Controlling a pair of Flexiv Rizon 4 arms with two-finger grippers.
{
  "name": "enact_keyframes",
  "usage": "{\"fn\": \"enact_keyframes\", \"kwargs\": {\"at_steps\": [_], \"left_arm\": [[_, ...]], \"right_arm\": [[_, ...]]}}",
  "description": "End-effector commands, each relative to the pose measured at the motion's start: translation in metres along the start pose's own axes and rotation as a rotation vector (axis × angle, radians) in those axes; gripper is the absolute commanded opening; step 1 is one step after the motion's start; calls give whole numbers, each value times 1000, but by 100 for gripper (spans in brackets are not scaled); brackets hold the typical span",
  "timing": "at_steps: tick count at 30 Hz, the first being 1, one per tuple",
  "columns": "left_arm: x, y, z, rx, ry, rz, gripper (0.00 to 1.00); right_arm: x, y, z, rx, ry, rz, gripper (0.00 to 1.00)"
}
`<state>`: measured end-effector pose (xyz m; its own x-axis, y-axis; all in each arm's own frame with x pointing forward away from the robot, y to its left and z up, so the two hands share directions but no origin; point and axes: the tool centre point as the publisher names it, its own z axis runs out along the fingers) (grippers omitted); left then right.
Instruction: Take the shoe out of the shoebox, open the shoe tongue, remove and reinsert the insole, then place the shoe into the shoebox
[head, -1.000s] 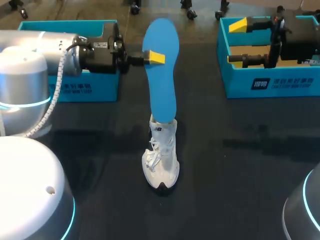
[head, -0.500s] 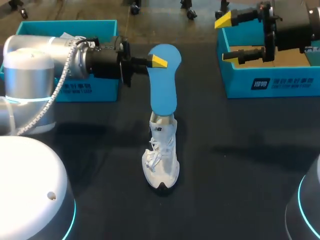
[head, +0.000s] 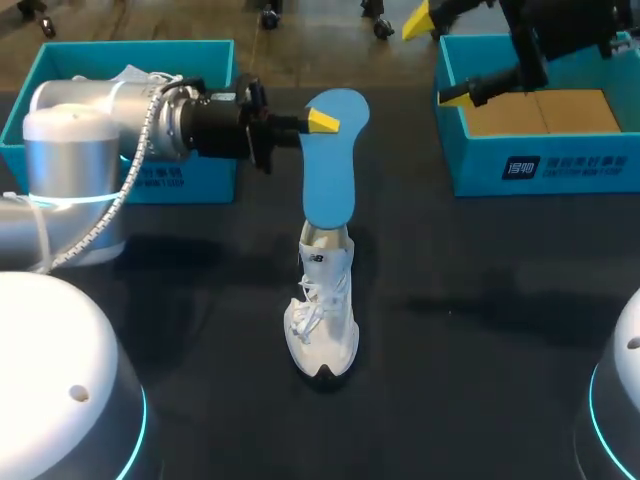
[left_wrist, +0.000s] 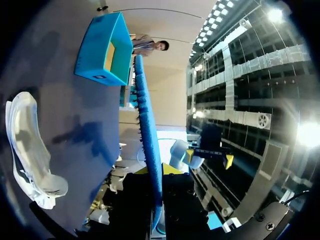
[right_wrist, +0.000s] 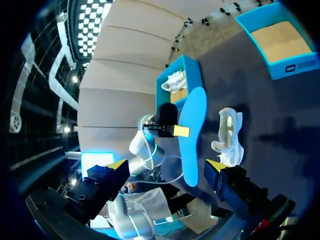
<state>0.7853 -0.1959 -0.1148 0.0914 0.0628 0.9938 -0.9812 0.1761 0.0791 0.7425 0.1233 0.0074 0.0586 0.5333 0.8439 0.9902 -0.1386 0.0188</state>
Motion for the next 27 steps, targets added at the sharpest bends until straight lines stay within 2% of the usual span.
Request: {"fn": "enact_keyframes", "kwargs": {"at_steps": [1,7,16,23,27], "left_arm": [[-1,-5,3,6,-5,-15,0],[-2,-6,5,16,-4,-38,0],[-2,-6,5,16,-4,-38,0],[-2,-6,5,16,-4,-38,0],[-2,-6,5,16,-4,-38,0]], "right_arm": [[12,1,0,6,-239,20,100],[28,1,0,14,-369,53,100],[31,12,7,7,-583,100,100],[36,24,11,67,-765,71,100],[38,27,10,70,-867,73,100]]}}
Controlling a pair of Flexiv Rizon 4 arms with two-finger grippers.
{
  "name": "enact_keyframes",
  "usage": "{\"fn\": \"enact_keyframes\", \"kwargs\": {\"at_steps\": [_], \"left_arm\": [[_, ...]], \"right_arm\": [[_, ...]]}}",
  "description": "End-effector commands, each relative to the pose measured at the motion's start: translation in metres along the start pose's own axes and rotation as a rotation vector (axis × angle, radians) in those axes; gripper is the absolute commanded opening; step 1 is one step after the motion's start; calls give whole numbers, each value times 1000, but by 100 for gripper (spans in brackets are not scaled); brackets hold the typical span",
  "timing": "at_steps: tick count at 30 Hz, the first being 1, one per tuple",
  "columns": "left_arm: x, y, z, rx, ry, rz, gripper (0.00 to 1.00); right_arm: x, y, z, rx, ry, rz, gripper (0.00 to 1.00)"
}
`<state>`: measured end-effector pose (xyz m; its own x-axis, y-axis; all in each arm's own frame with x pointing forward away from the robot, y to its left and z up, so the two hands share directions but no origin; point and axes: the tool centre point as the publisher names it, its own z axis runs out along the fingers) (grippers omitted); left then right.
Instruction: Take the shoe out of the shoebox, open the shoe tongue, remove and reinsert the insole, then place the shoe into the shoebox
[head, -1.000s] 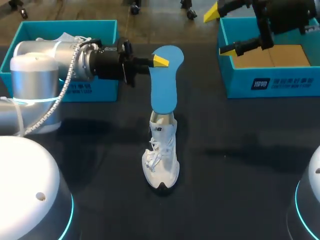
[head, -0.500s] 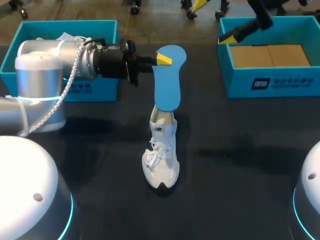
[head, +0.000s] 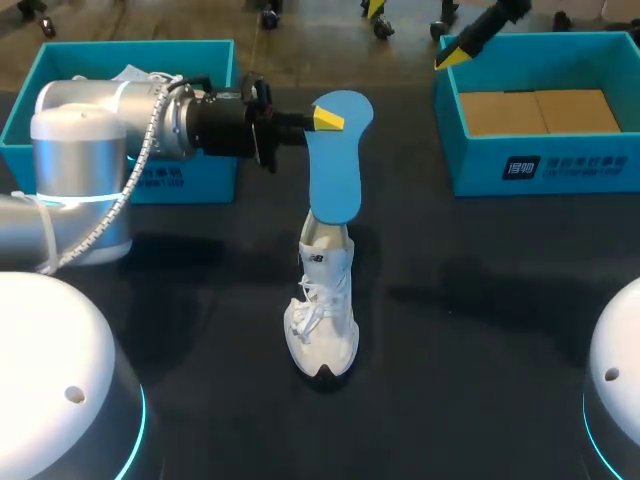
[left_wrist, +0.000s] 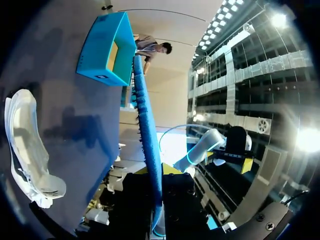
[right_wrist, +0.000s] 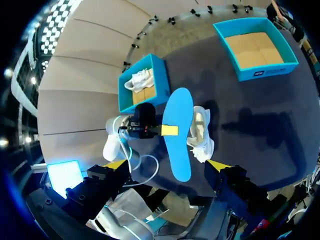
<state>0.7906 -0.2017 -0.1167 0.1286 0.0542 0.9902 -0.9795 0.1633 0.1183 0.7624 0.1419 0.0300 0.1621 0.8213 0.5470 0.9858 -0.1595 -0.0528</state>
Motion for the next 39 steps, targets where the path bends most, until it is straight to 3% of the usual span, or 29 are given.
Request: {"fn": "enact_keyframes", "kwargs": {"at_steps": [1,3,6,8,25,27,31,39], "left_arm": [[0,0,0,1,-1,0,0],[0,0,0,1,-1,0,0],[0,0,0,1,-1,0,0],[0,0,0,1,-1,0,0],[0,0,0,1,-1,0,0],[0,0,0,1,-1,0,0],[0,0,0,1,-1,0,0],[0,0,0,1,-1,0,0]], "right_arm": [[9,10,0,24,-464,6,100],[10,11,1,29,-514,5,100],[13,11,3,17,-678,22,100],[14,11,4,-9,-714,38,100],[14,10,4,-13,-713,41,100],[9,7,12,-23,-760,45,100],[5,-1,23,-47,-745,13,100],[18,-13,36,-124,-741,-31,100]]}}
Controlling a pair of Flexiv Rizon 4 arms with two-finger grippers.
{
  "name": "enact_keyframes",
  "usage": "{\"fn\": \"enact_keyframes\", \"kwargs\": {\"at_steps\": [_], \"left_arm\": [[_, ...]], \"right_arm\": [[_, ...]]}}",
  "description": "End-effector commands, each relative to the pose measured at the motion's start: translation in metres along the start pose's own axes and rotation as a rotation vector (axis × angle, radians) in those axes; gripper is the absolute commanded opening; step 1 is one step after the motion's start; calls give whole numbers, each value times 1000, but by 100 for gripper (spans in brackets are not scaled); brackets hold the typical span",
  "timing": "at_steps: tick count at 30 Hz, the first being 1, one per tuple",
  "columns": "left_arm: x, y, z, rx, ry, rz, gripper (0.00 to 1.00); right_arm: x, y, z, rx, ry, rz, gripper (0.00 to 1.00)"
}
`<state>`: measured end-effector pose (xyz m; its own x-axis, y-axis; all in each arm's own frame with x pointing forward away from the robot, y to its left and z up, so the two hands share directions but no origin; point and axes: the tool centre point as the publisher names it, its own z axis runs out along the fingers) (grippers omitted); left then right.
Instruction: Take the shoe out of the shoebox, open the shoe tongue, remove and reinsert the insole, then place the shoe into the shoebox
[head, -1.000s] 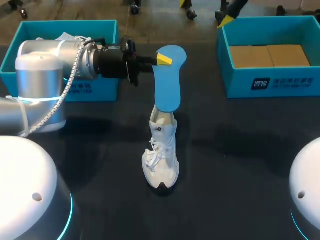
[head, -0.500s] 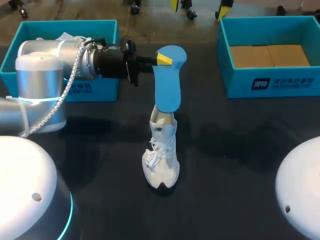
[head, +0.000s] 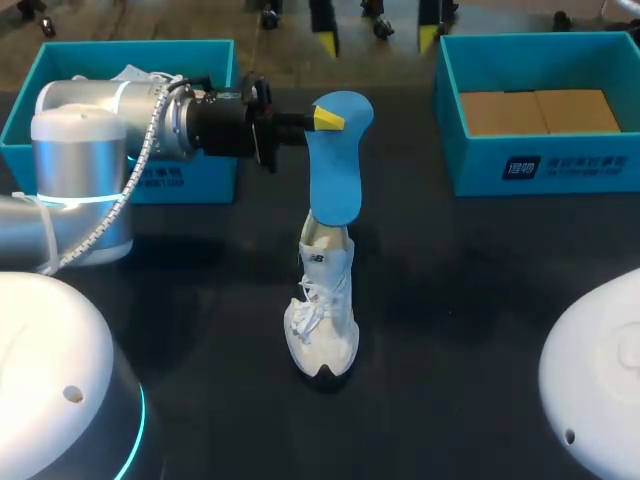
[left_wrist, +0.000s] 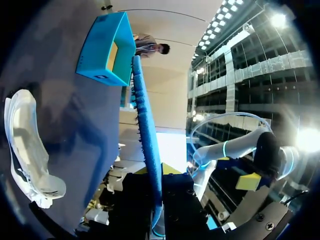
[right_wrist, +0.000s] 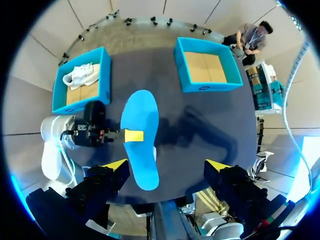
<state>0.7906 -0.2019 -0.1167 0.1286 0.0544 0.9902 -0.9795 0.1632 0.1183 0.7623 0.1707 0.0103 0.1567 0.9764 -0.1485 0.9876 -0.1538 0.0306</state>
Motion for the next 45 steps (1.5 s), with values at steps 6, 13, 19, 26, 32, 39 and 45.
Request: {"fn": "enact_keyframes", "kwargs": {"at_steps": [6,13,19,26,32,39,45], "left_arm": [[0,0,0,0,-2,0,0],[0,0,0,0,-2,0,0],[0,0,0,0,-2,0,0],[0,0,0,0,-2,0,0],[0,0,0,0,-2,0,0],[0,0,0,0,-2,0,0],[0,0,0,0,-2,0,0]], "right_arm": [[15,-12,-1,-81,-25,-10,100],[22,-20,2,-99,57,-14,100],[43,-23,6,-93,92,-50,100],[53,-25,8,-105,105,-83,100],[53,-25,8,-105,105,-83,100],[53,-25,8,-105,105,-83,100],[53,-25,8,-105,105,-83,100]]}}
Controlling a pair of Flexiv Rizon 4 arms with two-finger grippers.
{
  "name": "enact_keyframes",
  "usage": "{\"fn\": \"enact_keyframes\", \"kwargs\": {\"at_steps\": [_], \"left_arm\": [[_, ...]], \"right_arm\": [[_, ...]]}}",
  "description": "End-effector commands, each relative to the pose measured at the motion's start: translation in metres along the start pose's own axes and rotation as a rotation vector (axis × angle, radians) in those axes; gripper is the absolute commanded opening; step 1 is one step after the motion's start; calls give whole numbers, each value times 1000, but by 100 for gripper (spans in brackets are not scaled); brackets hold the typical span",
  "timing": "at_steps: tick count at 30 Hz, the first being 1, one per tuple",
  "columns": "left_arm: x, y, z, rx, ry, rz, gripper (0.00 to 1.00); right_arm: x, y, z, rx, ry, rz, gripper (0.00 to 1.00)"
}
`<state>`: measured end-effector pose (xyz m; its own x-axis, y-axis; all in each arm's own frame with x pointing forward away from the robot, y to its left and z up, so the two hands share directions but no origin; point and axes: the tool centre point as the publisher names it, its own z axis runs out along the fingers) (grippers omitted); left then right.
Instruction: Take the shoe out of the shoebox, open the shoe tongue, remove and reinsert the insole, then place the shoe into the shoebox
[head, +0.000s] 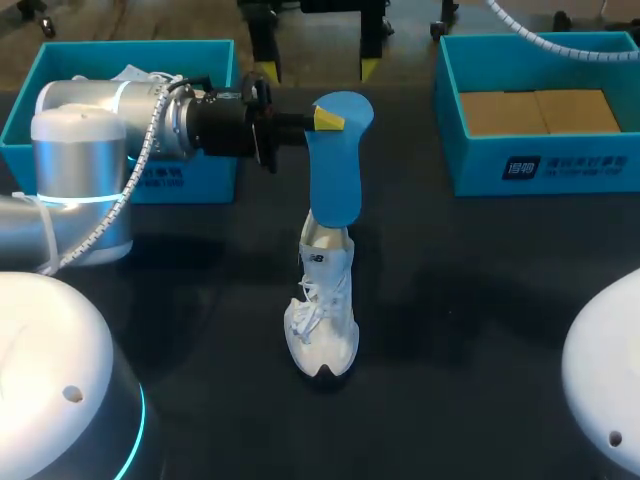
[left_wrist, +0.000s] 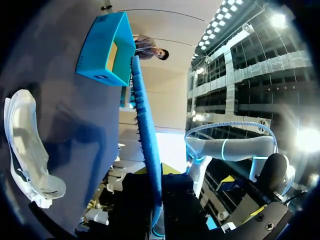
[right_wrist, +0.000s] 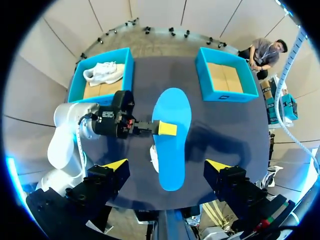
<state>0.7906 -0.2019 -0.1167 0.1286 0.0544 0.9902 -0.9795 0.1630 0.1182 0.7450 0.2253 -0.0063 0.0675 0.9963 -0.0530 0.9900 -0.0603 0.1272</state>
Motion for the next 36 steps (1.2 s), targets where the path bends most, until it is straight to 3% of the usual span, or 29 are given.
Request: {"fn": "enact_keyframes", "kwargs": {"at_steps": [1,11,14,21,28,36], "left_arm": [[0,0,0,0,-2,0,0],[0,0,0,0,-2,0,0],[0,0,0,0,-2,0,0],[0,0,0,0,-2,0,0],[0,0,0,0,-2,0,0],[0,0,0,0,-2,0,0]], "right_arm": [[0,1,0,1,2,0,100],[0,1,0,1,2,0,100],[-11,-2,2,-31,64,22,100],[-24,2,5,-25,99,9,100],[-38,8,12,-43,280,-16,100],[-54,8,18,-51,362,-22,100]]}}
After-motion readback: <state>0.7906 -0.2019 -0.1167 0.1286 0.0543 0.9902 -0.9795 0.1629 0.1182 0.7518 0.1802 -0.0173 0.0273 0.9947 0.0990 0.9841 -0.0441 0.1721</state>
